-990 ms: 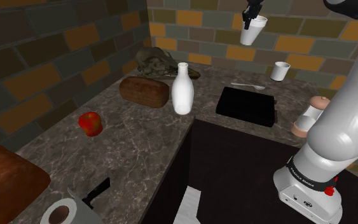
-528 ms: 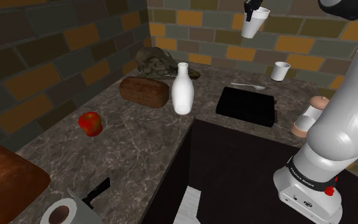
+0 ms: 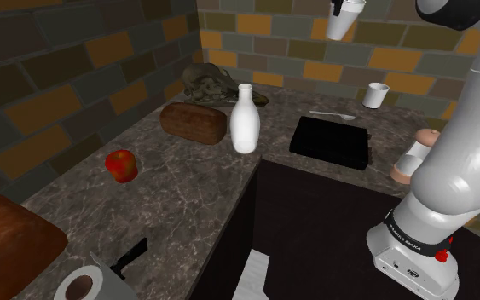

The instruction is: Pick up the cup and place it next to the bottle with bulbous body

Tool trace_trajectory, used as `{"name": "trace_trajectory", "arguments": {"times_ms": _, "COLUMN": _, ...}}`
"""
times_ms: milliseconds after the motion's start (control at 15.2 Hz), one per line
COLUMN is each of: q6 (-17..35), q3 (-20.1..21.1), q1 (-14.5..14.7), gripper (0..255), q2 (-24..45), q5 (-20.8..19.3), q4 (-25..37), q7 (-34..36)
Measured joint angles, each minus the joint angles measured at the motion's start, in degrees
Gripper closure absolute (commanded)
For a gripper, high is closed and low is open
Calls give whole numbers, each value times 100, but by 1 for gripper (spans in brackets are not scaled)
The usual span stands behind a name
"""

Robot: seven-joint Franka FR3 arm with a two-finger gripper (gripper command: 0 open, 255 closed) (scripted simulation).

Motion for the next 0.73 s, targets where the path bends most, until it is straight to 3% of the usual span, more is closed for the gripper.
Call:
{"name": "trace_trajectory", "arguments": {"times_ms": 198, "q6": -101, "q3": 46, "q1": 126, "gripper": 255, "q2": -116, "q5": -73, "q4": -23, "q7": 149}}
{"name": "trace_trajectory", "arguments": {"times_ms": 726, "q6": 137, "q3": 499, "q1": 892, "gripper": 255, "q2": -1238, "q5": -618, "q4": -1429, "q7": 1262}}
